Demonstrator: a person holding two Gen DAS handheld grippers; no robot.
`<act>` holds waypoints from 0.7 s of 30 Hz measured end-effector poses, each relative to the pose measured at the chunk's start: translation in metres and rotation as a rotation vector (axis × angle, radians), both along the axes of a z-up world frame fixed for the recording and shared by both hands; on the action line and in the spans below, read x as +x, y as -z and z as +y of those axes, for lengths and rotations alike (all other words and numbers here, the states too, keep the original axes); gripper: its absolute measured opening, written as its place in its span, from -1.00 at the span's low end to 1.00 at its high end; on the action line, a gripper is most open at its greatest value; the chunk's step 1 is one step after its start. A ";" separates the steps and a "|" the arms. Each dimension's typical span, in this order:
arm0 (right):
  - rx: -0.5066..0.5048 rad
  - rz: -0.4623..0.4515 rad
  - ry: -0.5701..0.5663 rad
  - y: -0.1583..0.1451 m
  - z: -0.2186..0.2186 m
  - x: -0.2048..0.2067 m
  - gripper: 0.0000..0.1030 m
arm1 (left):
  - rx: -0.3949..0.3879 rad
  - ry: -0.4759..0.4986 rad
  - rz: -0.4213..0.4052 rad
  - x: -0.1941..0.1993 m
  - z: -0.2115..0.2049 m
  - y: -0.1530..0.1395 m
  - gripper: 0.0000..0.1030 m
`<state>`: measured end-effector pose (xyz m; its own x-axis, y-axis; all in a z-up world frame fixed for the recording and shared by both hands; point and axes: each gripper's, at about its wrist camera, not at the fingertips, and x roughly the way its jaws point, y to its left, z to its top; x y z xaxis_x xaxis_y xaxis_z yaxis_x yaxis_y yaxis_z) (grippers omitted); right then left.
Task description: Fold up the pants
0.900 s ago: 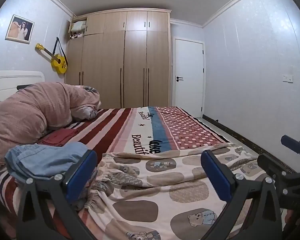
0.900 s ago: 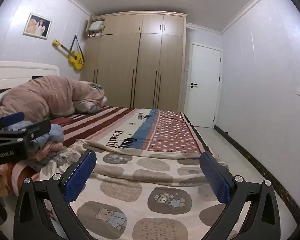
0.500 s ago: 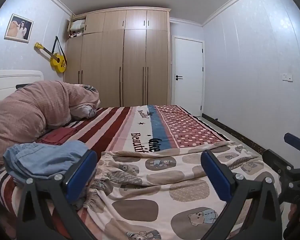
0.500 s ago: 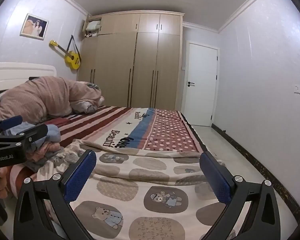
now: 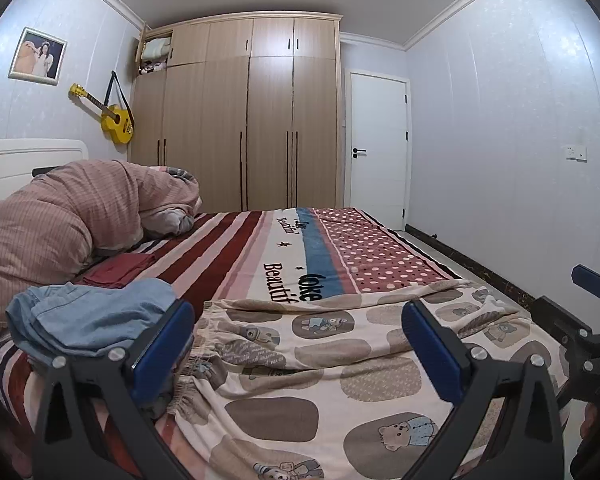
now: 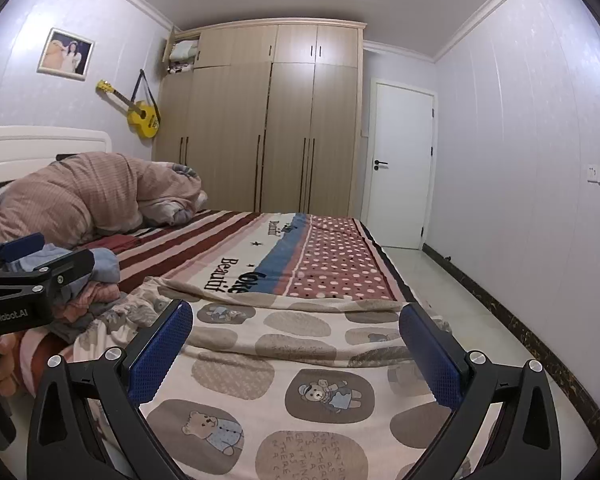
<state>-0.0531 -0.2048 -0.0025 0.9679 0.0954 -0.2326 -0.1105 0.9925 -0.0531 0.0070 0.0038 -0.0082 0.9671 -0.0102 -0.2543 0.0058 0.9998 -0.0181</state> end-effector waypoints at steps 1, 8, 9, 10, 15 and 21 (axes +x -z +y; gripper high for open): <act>0.000 0.001 0.001 0.000 0.001 0.000 0.99 | 0.001 0.001 0.001 0.000 0.000 0.000 0.99; 0.003 0.003 0.004 0.002 0.003 -0.003 0.99 | 0.001 0.001 0.001 0.000 0.001 0.000 0.99; 0.002 0.004 0.005 0.002 0.003 -0.003 0.99 | 0.001 0.001 0.001 0.000 0.001 0.000 0.99; 0.003 0.005 0.006 0.002 0.004 -0.004 0.99 | 0.001 0.001 0.001 0.001 0.001 0.000 0.99; 0.015 0.016 0.004 0.003 0.005 -0.008 0.99 | 0.002 -0.001 -0.001 0.002 0.002 0.001 0.99; 0.020 0.030 0.006 0.005 0.003 -0.006 0.99 | -0.001 0.001 0.000 0.002 0.001 0.002 0.99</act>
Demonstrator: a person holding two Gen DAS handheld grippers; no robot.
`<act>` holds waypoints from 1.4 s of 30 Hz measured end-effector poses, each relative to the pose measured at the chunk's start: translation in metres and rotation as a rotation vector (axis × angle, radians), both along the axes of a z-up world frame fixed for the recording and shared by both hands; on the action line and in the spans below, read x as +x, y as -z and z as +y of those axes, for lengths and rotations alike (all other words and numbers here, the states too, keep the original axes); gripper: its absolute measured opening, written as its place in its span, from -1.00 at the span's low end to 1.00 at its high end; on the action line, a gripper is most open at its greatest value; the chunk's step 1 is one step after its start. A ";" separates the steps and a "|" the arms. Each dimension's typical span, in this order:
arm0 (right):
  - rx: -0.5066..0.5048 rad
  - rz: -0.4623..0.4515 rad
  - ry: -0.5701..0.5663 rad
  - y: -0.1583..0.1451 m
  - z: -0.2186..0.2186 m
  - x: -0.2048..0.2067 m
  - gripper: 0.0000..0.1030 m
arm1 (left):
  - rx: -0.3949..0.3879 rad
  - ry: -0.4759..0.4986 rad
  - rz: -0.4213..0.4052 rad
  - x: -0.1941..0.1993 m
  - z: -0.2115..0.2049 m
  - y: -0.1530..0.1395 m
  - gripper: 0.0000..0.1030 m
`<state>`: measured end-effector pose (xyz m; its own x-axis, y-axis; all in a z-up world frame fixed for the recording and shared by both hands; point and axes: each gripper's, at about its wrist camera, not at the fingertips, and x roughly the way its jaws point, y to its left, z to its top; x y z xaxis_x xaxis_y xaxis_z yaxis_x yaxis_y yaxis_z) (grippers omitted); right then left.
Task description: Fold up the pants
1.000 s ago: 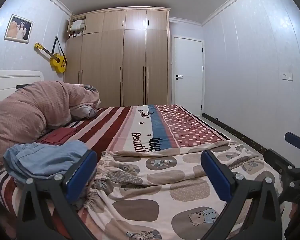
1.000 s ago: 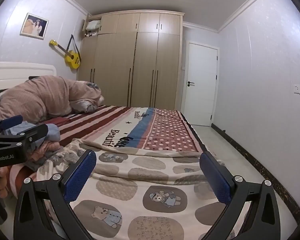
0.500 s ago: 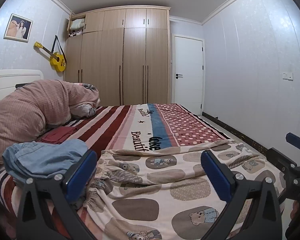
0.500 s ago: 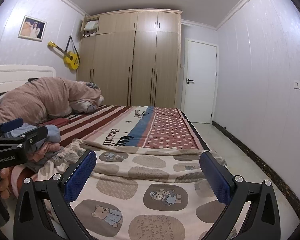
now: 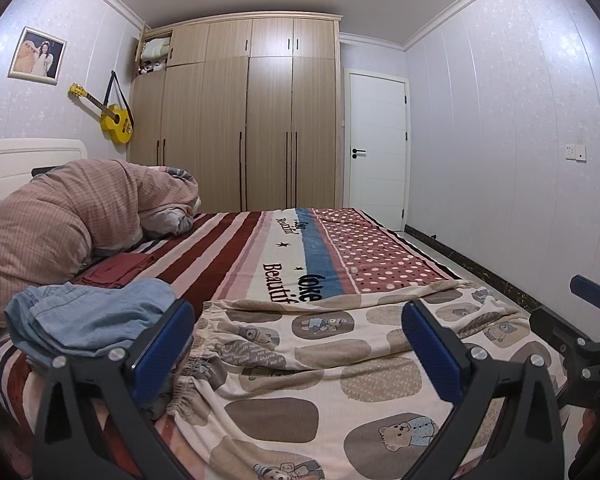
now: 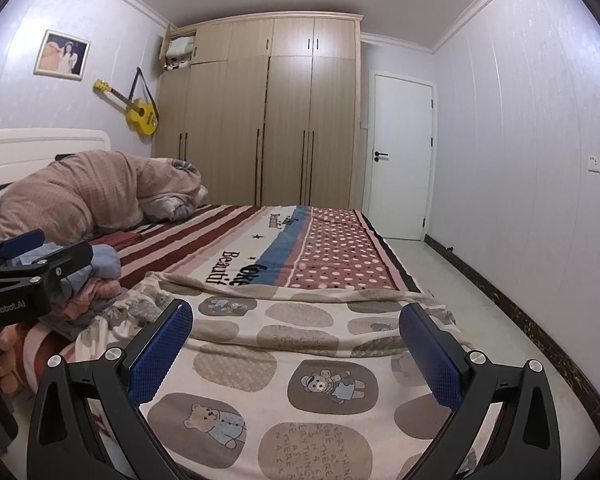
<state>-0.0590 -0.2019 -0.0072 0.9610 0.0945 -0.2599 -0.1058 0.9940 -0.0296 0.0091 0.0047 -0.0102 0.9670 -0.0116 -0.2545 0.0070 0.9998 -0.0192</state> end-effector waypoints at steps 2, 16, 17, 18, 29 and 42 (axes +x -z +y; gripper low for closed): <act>-0.001 0.001 -0.001 0.000 -0.003 0.004 0.99 | 0.001 0.002 0.002 0.001 0.000 0.001 0.99; 0.006 0.018 -0.001 0.005 -0.006 0.008 0.99 | -0.008 0.005 0.002 0.001 -0.001 0.002 0.99; 0.006 0.017 -0.001 0.006 -0.006 0.008 0.99 | -0.008 0.004 0.002 0.001 -0.001 0.002 0.99; 0.008 0.018 0.000 0.006 -0.007 0.008 0.99 | -0.008 0.005 0.003 0.001 -0.001 0.002 0.99; 0.010 0.025 0.008 0.008 -0.009 0.009 0.99 | -0.010 0.010 0.000 0.000 0.000 0.003 0.99; 0.076 0.094 0.040 0.015 -0.031 0.009 0.99 | -0.045 0.038 0.086 0.007 0.019 0.021 0.99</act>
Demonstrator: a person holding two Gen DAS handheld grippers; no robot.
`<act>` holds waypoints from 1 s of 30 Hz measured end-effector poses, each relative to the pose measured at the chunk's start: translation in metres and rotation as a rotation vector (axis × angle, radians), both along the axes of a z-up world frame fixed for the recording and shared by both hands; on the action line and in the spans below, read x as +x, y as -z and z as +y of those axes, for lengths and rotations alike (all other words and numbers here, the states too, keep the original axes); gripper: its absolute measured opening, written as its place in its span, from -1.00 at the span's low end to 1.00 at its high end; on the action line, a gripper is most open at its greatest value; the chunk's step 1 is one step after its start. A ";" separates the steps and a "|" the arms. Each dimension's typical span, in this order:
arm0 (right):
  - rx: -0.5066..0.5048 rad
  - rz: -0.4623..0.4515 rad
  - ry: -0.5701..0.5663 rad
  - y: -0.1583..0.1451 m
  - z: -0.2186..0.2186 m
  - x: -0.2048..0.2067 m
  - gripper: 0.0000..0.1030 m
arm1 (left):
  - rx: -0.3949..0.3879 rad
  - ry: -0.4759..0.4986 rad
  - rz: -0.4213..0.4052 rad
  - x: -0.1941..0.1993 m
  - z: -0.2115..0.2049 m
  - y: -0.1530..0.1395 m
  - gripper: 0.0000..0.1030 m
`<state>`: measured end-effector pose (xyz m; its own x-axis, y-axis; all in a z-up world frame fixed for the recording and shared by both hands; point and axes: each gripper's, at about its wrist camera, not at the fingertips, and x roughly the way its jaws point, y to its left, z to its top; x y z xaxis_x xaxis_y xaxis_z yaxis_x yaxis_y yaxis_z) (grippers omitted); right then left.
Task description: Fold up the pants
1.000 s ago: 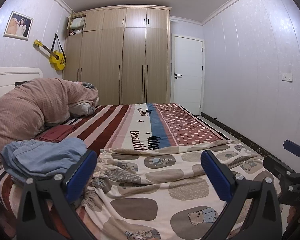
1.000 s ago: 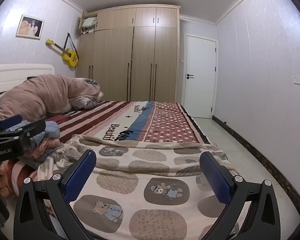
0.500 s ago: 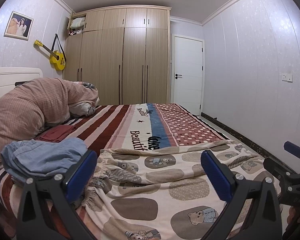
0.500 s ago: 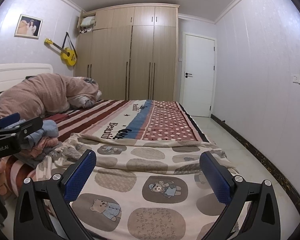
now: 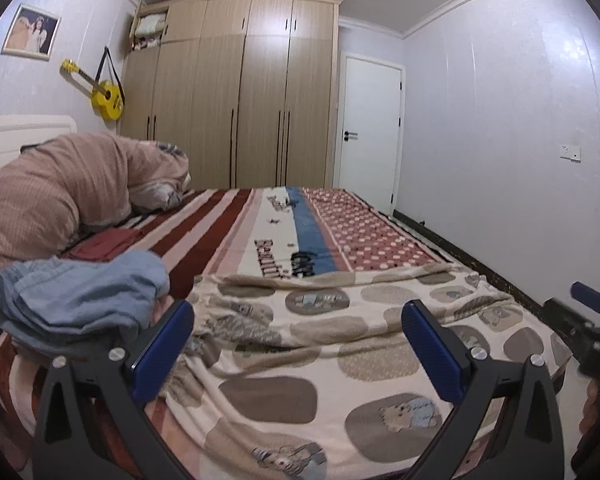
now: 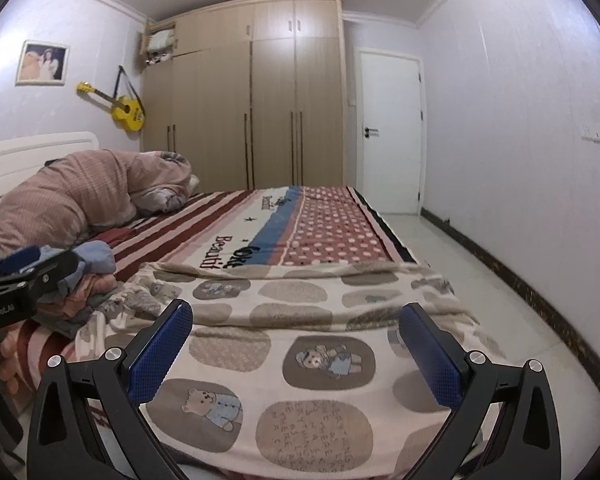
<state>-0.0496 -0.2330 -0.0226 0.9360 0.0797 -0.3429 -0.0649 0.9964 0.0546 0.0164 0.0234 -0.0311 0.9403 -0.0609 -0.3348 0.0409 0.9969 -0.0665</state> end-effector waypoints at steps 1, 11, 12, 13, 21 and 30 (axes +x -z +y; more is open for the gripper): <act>0.001 0.012 0.014 0.003 -0.004 0.000 0.98 | -0.003 -0.010 0.016 0.001 0.006 0.004 0.99; 0.112 0.203 0.035 0.069 -0.053 0.006 0.75 | 0.029 -0.080 0.159 0.013 0.053 0.056 0.98; 0.122 0.227 0.035 0.078 -0.057 0.007 0.68 | 0.017 -0.066 0.177 0.014 0.055 0.062 0.98; 0.132 0.246 0.034 0.085 -0.059 0.007 0.58 | -0.005 -0.049 0.197 0.014 0.059 0.069 0.98; 0.227 0.388 0.025 0.137 -0.073 0.012 0.53 | -0.164 0.029 0.374 0.028 0.072 0.123 0.88; 0.309 0.431 0.068 0.150 -0.087 0.010 0.53 | -0.239 0.034 0.440 0.041 0.070 0.143 0.57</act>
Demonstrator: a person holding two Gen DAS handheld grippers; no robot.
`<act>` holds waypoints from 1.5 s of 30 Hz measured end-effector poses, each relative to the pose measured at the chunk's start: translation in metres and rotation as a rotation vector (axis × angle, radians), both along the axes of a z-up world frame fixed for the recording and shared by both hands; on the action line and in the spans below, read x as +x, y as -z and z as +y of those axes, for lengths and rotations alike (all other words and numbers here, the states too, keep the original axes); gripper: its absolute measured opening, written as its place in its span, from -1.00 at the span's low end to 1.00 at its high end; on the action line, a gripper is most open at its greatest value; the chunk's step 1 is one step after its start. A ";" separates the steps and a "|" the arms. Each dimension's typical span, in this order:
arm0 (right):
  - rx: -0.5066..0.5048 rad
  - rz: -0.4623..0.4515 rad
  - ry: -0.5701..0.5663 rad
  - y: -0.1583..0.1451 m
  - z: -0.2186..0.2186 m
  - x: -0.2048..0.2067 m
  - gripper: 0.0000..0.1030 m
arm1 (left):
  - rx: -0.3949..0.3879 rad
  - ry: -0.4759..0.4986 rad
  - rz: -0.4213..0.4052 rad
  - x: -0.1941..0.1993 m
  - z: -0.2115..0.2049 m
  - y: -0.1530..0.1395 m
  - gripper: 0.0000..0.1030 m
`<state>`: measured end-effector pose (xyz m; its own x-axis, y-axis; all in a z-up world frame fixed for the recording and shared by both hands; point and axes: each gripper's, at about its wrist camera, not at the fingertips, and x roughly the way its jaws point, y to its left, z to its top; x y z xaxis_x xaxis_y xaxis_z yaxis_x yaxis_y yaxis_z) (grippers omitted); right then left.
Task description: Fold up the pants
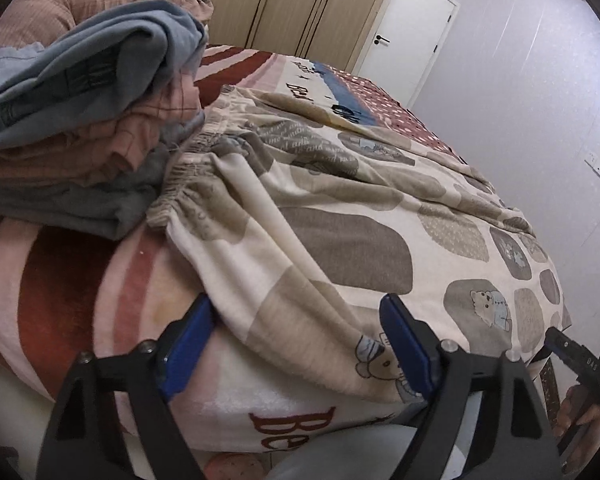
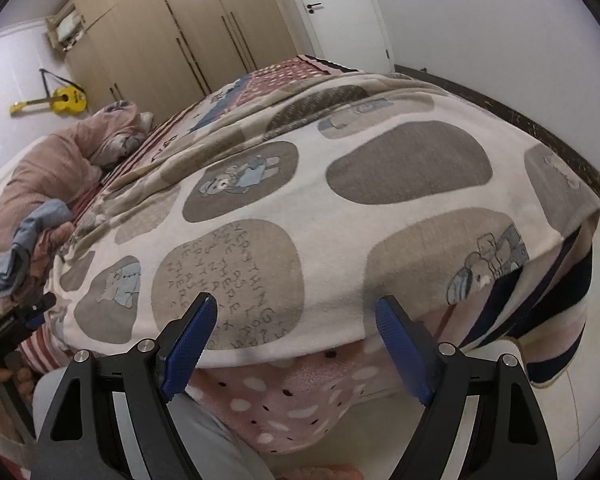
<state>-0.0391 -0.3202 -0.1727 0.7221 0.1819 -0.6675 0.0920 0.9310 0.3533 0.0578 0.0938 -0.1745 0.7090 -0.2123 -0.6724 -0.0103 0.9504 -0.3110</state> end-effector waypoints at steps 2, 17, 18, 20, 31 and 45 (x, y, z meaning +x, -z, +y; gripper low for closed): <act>0.004 0.004 0.009 0.001 -0.002 -0.003 0.53 | 0.000 -0.001 0.005 0.002 -0.001 0.001 0.26; -0.006 -0.056 0.067 -0.004 -0.010 -0.003 0.11 | 0.003 0.000 -0.033 0.011 -0.002 -0.007 -0.80; -0.011 -0.075 0.077 -0.007 -0.012 -0.003 -0.12 | 0.004 -0.002 -0.044 0.010 -0.002 -0.010 -0.81; -0.027 -0.102 0.095 -0.012 -0.015 -0.003 -0.54 | 0.010 -0.006 -0.069 0.008 -0.002 -0.017 -0.82; -0.165 -0.259 0.072 -0.064 -0.015 0.019 -0.91 | 0.086 -0.003 -0.192 0.002 -0.002 -0.066 -0.83; -0.232 -0.374 -0.047 -0.131 -0.024 0.134 -0.92 | 0.191 -0.018 -0.244 0.090 -0.010 -0.118 -0.83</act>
<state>0.0954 -0.3441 -0.0419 0.9163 0.0965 -0.3888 -0.0467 0.9897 0.1356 0.1476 0.0835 -0.0565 0.8571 -0.0847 -0.5081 0.0254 0.9921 -0.1225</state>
